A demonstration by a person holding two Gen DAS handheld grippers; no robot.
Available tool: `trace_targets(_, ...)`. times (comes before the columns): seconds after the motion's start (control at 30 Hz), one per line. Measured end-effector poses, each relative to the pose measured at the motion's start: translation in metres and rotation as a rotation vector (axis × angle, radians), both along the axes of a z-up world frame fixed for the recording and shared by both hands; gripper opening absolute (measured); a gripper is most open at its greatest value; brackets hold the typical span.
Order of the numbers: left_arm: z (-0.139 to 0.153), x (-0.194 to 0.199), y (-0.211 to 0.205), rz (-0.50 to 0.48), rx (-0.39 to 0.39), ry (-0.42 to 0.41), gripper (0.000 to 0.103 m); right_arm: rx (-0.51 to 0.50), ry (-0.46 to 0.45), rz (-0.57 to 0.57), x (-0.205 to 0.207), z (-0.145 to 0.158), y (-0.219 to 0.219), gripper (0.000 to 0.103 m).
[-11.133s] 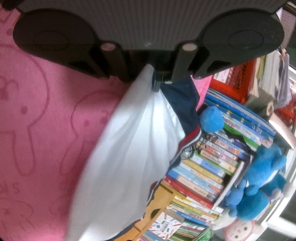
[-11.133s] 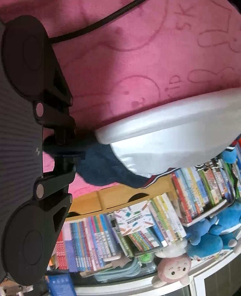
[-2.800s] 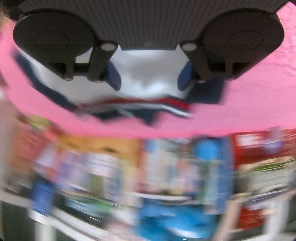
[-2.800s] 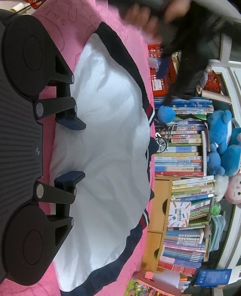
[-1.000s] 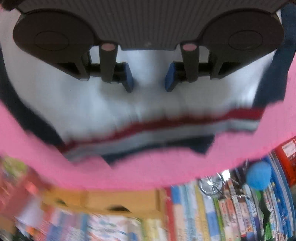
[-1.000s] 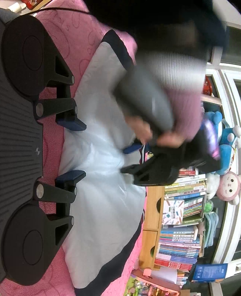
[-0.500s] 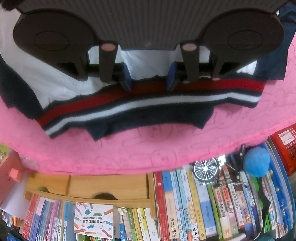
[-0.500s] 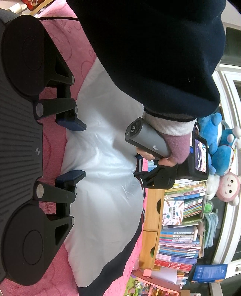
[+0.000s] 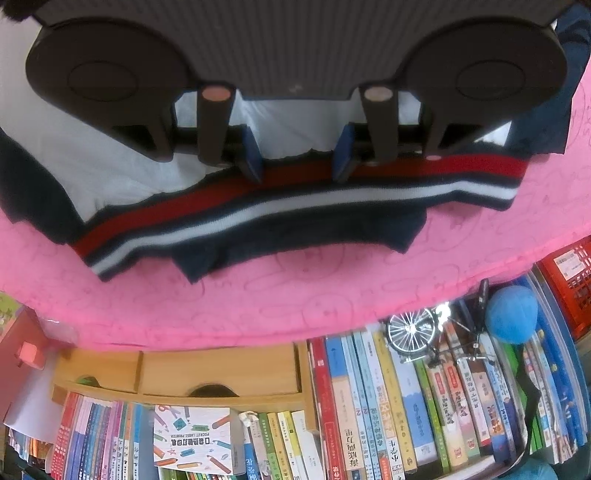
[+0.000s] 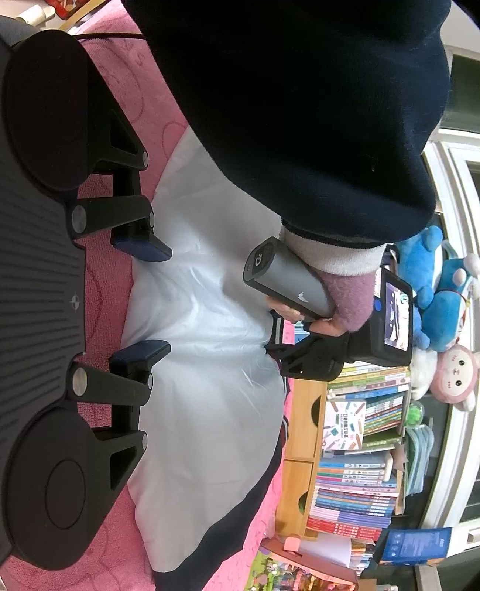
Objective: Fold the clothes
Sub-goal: 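Press the white lining flat beside the striped hem with the left gripper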
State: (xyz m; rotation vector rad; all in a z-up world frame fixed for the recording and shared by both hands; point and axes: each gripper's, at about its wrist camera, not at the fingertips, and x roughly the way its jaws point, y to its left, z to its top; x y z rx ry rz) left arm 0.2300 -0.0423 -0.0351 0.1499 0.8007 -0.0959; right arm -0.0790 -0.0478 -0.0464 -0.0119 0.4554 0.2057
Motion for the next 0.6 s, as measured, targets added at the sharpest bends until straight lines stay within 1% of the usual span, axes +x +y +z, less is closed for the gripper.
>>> trace_targets(0.13, 0.000, 0.000, 0.000, 0.002, -0.001, 0.000, 0.042, 0.000, -0.001, 0.000, 0.001, 0.001, 0.000, 0.048)
trace_targets(0.23, 0.005, -0.003, 0.003, 0.007, -0.005, 0.008, 0.042, 0.000, -0.001, 0.002, 0.001, 0.001, 0.000, 0.048)
trace_targets(0.3, 0.012, -0.013, 0.007, 0.010, -0.020, 0.026, 0.041, 0.000, 0.000, 0.004, 0.001, 0.001, -0.001, 0.048)
trace_targets(0.37, 0.023, -0.031, 0.013, -0.015, -0.047, 0.040, 0.043, 0.001, -0.001, 0.004, 0.001, 0.000, -0.001, 0.048)
trace_targets(0.47, 0.039, -0.069, 0.022, -0.072, -0.087, 0.060, 0.045, 0.001, -0.001, 0.003, 0.001, 0.000, -0.001, 0.048)
trace_targets(0.53, 0.046, -0.095, 0.027, -0.114, -0.119, 0.089, 0.046, 0.001, 0.000, 0.002, 0.002, 0.000, -0.001, 0.048)
trace_targets(0.57, 0.047, -0.109, 0.030, -0.140, -0.138, 0.116, 0.046, 0.001, 0.001, 0.002, 0.002, 0.000, -0.001, 0.048)
trace_targets(0.6, 0.045, -0.119, 0.030, -0.158, -0.140, 0.145, 0.046, 0.001, 0.001, 0.002, 0.002, 0.000, -0.001, 0.048)
